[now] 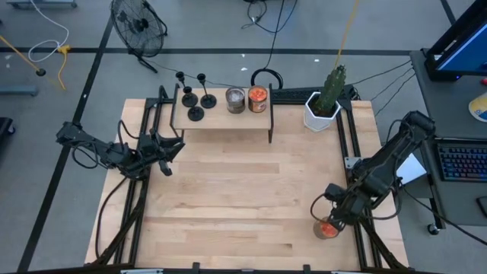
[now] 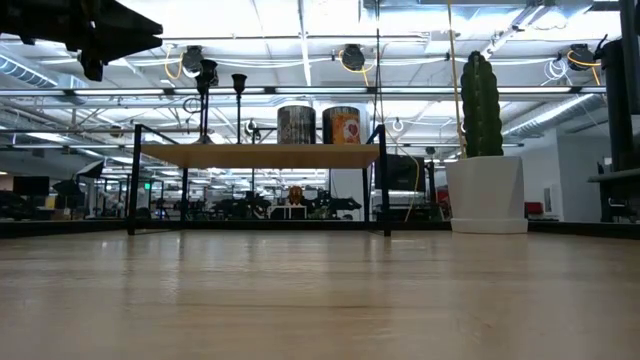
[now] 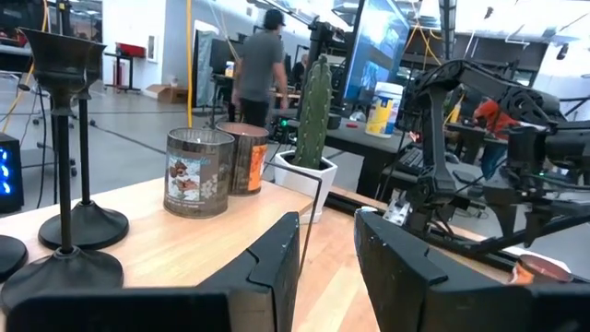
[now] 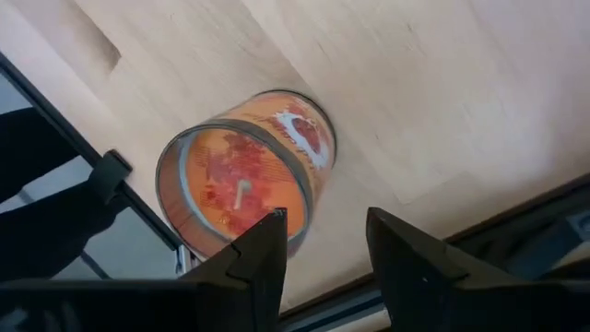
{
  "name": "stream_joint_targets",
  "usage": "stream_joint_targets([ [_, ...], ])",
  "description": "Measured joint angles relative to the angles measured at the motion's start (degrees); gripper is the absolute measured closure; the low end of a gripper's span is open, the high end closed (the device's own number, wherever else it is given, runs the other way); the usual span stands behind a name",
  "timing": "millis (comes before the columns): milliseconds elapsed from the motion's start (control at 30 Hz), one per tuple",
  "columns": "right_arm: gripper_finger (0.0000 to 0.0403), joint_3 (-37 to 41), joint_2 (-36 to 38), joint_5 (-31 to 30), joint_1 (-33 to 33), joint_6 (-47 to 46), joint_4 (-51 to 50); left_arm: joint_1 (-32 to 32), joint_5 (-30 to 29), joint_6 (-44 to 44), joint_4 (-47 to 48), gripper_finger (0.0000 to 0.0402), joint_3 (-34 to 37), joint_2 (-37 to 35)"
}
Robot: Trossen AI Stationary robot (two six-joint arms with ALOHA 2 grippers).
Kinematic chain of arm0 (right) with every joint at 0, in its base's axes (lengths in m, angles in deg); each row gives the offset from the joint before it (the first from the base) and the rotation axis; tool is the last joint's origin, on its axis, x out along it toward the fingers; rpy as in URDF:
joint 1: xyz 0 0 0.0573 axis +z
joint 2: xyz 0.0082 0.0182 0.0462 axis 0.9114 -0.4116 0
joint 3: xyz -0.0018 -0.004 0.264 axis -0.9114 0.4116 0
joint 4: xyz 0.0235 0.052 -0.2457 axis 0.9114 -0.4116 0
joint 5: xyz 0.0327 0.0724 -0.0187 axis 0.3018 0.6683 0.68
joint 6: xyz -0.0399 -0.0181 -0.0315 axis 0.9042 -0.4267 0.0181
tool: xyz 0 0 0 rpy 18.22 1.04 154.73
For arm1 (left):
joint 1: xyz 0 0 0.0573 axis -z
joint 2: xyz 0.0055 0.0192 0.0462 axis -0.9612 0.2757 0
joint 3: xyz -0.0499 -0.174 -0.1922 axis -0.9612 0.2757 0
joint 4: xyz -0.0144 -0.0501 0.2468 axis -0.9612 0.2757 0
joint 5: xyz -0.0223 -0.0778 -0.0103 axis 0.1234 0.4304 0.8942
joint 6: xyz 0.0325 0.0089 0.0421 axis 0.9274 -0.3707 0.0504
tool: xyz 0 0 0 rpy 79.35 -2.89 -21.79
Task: Pick & Place candle stick holders
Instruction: Put the orange scented candle on the shelf
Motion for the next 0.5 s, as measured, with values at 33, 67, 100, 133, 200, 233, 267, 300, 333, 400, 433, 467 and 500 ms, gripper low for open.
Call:
stream_joint_targets([
  [33, 0.0261, 0.00, -0.39, 0.05, 0.00, 0.38, 0.49, 0.00, 0.00, -0.01, 0.07, 0.0289, 0.00, 0.00],
  [67, 0.0261, 0.00, -0.77, 0.03, 0.00, 0.87, 1.10, 0.00, 0.00, -0.02, 0.02, 0.0289, 0.00, 0.00],
  [100, 0.0261, 0.00, -1.13, 0.01, 0.00, 1.38, 1.71, 0.00, 0.00, -0.02, 0.04, 0.0289, 0.00, 0.00],
  [133, 0.0261, 0.00, -1.42, 0.01, 0.00, 1.91, 2.11, -0.01, 0.00, -0.04, 0.03, 0.0289, 0.00, -0.01],
  [200, 0.0261, 0.00, -2.03, 0.01, 0.00, 2.24, 2.03, -0.01, 0.00, -0.14, 0.02, 0.0289, 0.00, -0.01],
  [233, 0.0261, 0.00, -2.27, 0.01, 0.00, 2.39, 1.89, -0.02, 0.00, -0.15, 0.02, 0.0289, 0.00, 0.00],
  [267, 0.0261, 0.00, -2.49, 0.00, 0.00, 2.42, 1.95, 0.00, 0.00, -0.14, 0.02, 0.0289, 0.00, -0.01],
  [300, 0.0261, 0.00, -2.68, 0.01, 0.00, 2.43, 2.18, -0.01, 0.00, -0.15, 0.02, 0.0289, 0.00, -0.01],
  [333, 0.0261, 0.00, -2.90, 0.01, 0.00, 2.54, 2.37, -0.02, 0.00, -0.15, 0.02, 0.0289, 0.00, 0.00],
  [400, 0.0261, 0.04, -3.57, 0.00, 0.00, 3.02, 2.48, -0.01, 0.00, -0.15, 0.02, 0.0289, 0.00, -0.01],
  [433, 0.0261, 0.36, -3.88, 0.01, 0.00, 3.11, 2.79, 0.00, 0.00, -0.13, 0.02, 0.0289, 0.00, 0.00],
  [467, 0.0261, 0.93, -4.10, 0.01, 0.00, 3.09, 3.24, -0.02, 0.00, -0.13, 0.02, 0.0289, 0.00, 0.00],
  [500, 0.0261, 1.64, -4.27, 0.01, 0.00, 3.03, 3.75, -0.02, 0.00, -0.13, 0.02, 0.0289, 0.00, 0.00],
])
